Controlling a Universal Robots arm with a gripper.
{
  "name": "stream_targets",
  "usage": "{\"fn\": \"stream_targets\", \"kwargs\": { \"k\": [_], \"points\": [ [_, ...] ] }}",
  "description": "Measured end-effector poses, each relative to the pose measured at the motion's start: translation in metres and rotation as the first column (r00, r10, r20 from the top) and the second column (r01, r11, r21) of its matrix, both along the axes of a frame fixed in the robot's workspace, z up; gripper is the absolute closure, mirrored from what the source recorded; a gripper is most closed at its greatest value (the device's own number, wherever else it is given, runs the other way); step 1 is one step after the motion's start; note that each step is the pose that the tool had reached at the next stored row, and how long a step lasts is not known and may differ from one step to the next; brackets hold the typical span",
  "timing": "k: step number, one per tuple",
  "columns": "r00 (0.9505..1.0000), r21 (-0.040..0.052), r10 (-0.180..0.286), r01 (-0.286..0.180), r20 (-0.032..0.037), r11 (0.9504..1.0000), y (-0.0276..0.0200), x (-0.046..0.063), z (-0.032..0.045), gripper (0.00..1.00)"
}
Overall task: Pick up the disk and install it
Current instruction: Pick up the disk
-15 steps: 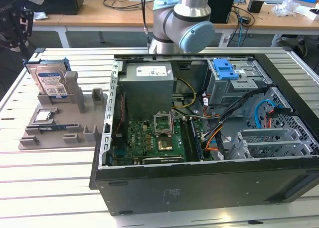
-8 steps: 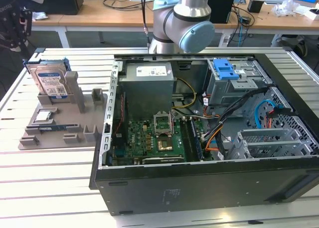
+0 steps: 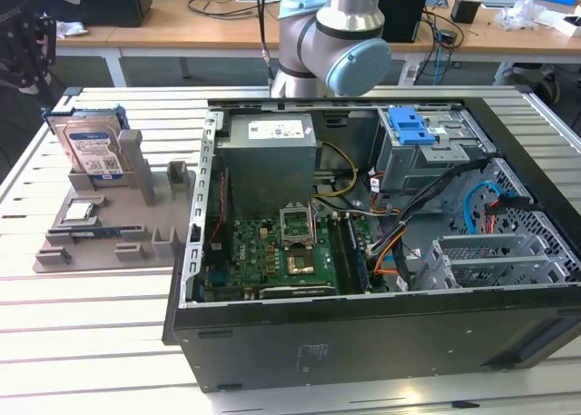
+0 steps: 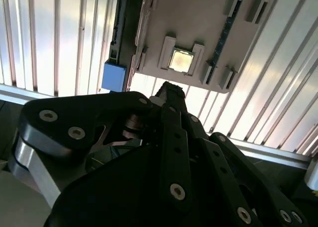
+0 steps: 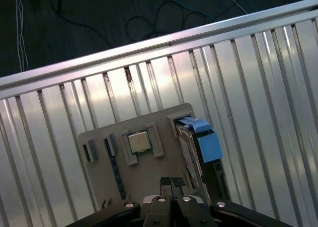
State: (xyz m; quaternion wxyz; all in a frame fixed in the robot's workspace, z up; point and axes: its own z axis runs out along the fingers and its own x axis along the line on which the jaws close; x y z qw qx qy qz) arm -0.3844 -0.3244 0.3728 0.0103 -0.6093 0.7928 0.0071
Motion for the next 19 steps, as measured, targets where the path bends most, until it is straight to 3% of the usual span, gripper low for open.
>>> {"fn": "stream_targets", "kwargs": {
  "k": [3,6,10,12,14,19],
  "points": [
    [0.9993,0.0000,0.038,-0.038,0.0001,0.9993,0.0000,0.0000,-0.0001,0.89],
    [0.9950,-0.0001,0.100,-0.100,0.0001,0.9950,0.0000,0.0000,-0.0001,0.89],
    [0.9797,-0.0001,0.200,-0.200,0.0001,0.9797,0.0000,0.0000,-0.0003,0.89],
    [0.9654,-0.0002,0.261,-0.261,0.0001,0.9654,0.0000,0.0000,-0.0004,0.89],
    [0.9566,-0.0013,0.291,-0.291,-0.0004,0.9566,-0.0001,0.0001,-0.0004,0.89],
    [0.9543,-0.0059,0.299,-0.299,-0.0017,0.9543,0.0000,0.0000,-0.0004,0.89]
  ]
}}
